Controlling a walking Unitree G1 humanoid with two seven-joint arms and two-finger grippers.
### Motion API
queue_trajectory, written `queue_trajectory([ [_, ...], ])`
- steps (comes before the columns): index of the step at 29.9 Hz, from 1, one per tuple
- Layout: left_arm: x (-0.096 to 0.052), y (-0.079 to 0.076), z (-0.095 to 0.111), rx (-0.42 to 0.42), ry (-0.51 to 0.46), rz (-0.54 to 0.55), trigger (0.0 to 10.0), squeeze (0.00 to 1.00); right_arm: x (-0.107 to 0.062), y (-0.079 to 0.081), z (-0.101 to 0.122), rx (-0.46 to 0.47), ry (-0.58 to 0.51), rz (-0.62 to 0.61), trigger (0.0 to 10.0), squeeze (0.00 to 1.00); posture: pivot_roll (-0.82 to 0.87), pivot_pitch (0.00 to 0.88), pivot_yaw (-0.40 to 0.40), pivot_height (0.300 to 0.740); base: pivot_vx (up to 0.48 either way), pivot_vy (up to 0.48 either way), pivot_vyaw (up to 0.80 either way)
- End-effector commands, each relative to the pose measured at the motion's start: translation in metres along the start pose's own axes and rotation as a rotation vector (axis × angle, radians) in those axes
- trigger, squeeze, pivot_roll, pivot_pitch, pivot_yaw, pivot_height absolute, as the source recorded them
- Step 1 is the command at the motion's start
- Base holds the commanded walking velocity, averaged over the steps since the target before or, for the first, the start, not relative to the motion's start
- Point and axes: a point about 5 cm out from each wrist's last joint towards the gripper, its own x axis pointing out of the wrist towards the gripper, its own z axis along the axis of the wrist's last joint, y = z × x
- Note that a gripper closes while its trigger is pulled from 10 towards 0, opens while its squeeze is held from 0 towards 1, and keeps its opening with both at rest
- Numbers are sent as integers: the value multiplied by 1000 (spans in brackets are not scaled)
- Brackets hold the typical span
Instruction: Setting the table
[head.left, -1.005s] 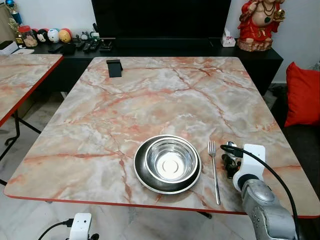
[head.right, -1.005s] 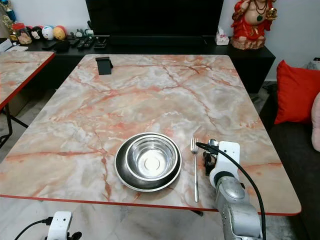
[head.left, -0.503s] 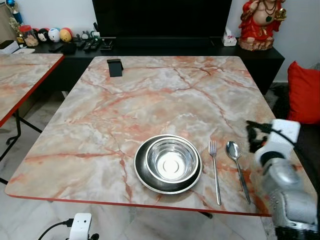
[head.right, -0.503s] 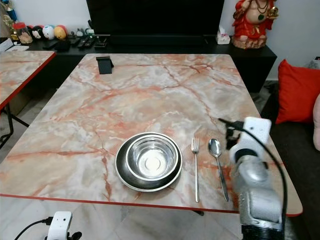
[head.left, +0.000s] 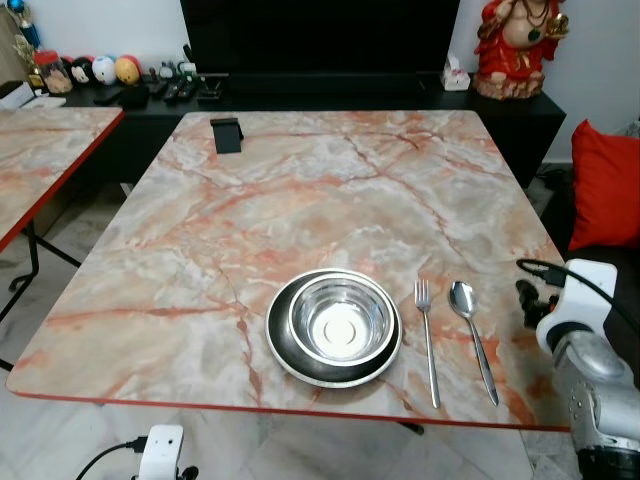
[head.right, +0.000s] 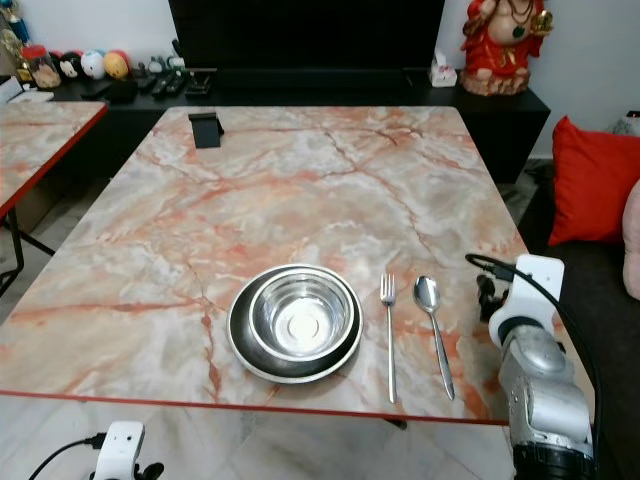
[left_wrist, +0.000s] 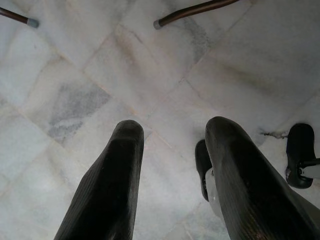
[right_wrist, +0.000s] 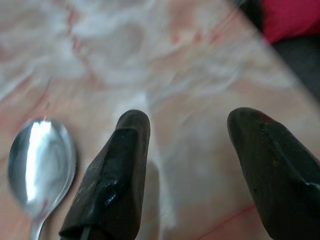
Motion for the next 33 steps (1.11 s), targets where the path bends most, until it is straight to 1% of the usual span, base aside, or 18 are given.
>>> queue_trajectory([
  [1, 0, 0, -3, 1, 21, -3, 10000, 0, 2, 0, 1, 21, 10, 20, 10000, 0, -68, 0, 30, 740, 0, 0, 0],
  [2, 0, 0, -3, 0, 21, -3, 10000, 0, 4, 1, -2, 33, 25, 33, 10000, 0, -70, 0, 31, 740, 0, 0, 0],
  [6, 0, 0, -3, -1, 21, -3, 10000, 0, 4, 4, -9, 4, 64, 78, 10000, 0, -69, 0, 31, 740, 0, 0, 0],
  [10, 0, 0, -3, -1, 21, -4, 10000, 0, 2, 10, -17, -32, 107, 171, 10000, 0, -70, 0, 33, 740, 0, 0, 0],
  [15, 0, 1, -3, 0, 20, -3, 10000, 0, 1, 10, -17, -53, 115, 188, 10000, 0, -71, 0, 33, 740, 0, 0, 0],
  [20, 0, 1, -3, -1, 20, -2, 10000, 0, -1, 6, -16, -86, 125, 193, 10000, 0, -71, 0, 34, 740, 0, 0, 0],
  [23, 0, 1, -3, -1, 20, -2, 10000, 0, -1, 0, -15, -98, 120, 168, 10000, 0, -72, 0, 35, 740, 0, 0, 0],
  [25, 0, 1, -3, 1, 20, -2, 10000, 0, -2, -11, -14, -149, 125, 97, 10000, 0, -73, 0, 36, 740, 0, 0, 0],
  [30, 0, 1, -3, 3, 20, -2, 10000, 0, -5, -13, -15, -183, 131, 94, 10000, 0, -75, 0, 37, 740, 0, 0, 0],
  [32, 0, 1, -2, 4, 21, -2, 10000, 0, -9, -17, -16, -227, 142, 84, 10000, 0, -76, 0, 38, 740, 0, 0, 0],
  [33, 0, 1, -2, 5, 21, -2, 10000, 0, -10, -18, -16, -232, 144, 82, 10000, 0, -76, 0, 38, 740, 0, 0, 0],
])
